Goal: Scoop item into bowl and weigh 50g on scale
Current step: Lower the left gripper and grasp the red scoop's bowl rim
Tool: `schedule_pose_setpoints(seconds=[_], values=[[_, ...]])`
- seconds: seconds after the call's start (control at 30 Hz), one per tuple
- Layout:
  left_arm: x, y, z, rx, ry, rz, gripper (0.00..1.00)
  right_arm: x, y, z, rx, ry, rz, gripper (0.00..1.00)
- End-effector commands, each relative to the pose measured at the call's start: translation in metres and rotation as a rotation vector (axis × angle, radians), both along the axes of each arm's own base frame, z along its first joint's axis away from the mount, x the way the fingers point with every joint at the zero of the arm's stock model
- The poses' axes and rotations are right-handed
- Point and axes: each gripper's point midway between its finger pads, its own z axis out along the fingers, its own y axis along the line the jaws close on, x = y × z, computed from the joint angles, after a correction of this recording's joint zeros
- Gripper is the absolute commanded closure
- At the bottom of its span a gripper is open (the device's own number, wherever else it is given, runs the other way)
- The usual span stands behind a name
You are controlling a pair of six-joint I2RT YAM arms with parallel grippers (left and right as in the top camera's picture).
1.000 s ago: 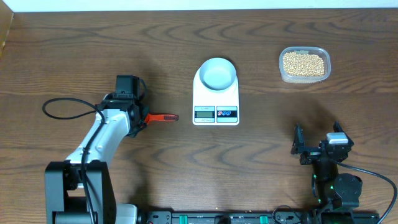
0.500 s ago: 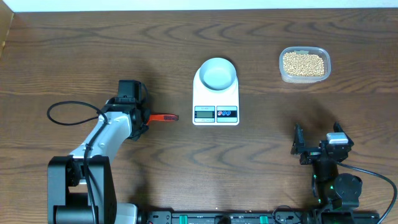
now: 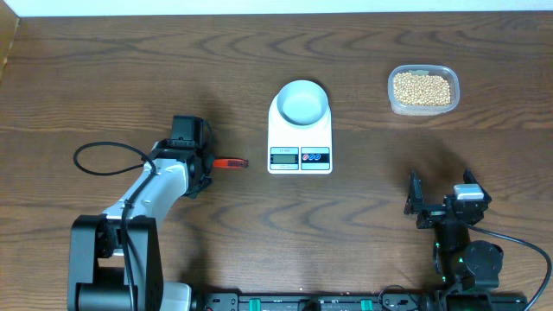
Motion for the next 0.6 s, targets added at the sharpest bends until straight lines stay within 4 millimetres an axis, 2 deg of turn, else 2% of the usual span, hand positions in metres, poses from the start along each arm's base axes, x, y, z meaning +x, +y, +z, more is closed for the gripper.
schedule_pose_setpoints(seconds=[0.0,0.23,0.43,0.47,0.5,0.57], values=[[-0.004,0.001,-0.005,0.007,0.017,0.002,0.76,0.000,0.001,0.000,-0.008,0.000,0.007,0.01],[-0.014,0.002,-0.013,0.012,0.040,0.002,0.77,0.000,0.001,0.000,-0.008,0.000,0.007,0.01],[-0.012,0.002,-0.013,0.013,0.029,-0.002,0.77,0.000,0.001,0.000,-0.008,-0.001,0.007,0.01],[-0.012,0.002,-0.013,0.013,0.028,-0.002,0.81,0.000,0.001,0.000,-0.008,0.000,0.007,0.01],[-0.012,0.002,-0.013,0.013,0.028,-0.002,0.90,0.000,0.001,0.000,-0.008,0.000,0.007,0.01],[-0.012,0.004,-0.013,0.023,0.029,-0.012,0.92,0.000,0.001,0.000,-0.008,-0.001,0.007,0.01]])
